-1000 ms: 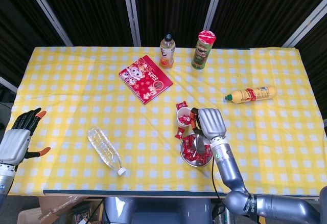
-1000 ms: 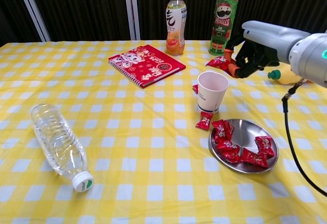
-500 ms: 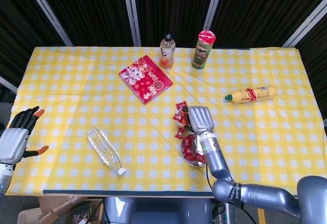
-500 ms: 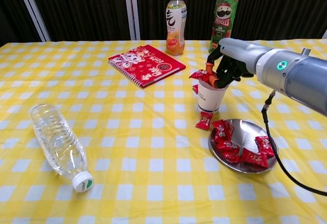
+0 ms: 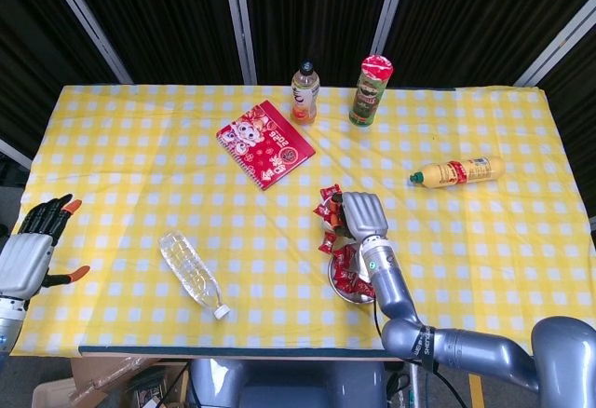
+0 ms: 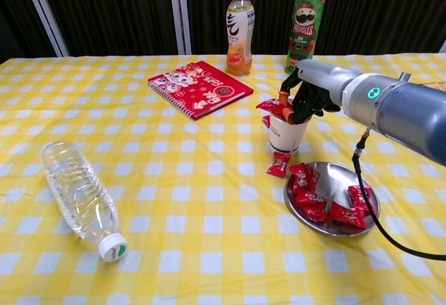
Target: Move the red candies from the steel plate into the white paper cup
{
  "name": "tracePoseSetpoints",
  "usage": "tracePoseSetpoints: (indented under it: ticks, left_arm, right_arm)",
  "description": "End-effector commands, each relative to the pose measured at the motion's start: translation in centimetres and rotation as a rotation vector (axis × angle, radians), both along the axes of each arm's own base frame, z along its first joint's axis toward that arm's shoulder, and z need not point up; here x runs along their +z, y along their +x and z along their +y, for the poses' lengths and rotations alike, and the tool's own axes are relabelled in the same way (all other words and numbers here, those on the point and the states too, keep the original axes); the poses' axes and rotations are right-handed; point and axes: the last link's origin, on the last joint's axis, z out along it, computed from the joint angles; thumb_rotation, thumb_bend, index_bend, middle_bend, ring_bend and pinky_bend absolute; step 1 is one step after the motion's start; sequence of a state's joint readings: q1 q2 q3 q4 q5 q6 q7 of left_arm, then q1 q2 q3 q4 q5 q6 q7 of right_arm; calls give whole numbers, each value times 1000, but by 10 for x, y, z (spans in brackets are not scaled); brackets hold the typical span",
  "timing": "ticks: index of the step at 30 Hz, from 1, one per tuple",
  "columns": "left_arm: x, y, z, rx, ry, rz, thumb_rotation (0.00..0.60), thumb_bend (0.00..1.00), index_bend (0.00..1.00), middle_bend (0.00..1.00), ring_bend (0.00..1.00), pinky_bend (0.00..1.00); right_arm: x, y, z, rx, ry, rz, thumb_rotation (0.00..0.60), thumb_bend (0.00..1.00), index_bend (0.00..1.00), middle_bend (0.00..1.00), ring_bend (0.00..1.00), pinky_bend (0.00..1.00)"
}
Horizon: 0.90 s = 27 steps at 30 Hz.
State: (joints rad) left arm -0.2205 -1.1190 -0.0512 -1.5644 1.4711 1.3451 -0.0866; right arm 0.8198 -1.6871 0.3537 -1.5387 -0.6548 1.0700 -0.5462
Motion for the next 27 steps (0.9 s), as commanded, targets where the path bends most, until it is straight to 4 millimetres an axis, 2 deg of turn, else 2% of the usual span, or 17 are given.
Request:
tracePoseSetpoints:
  ticks: [1,13,27]
  left_arm:
    - [0,1,0,0,-2,-1,600,74,0,0,0,0]
    - [0,1,0,2,-5,-4,600,74,0,0,0,0]
    - [-1,2,-1,5,-10,0,600,74,0,0,0,0]
  right_arm:
    - [1,0,-1,0,-1,-4,600,585,574,805,810,921]
    - [9,1,-3,-7,-26,-31,600,585,574,805,810,921]
    - [15,-17,-1,-42,-20,-20,600,585,574,805,810,921]
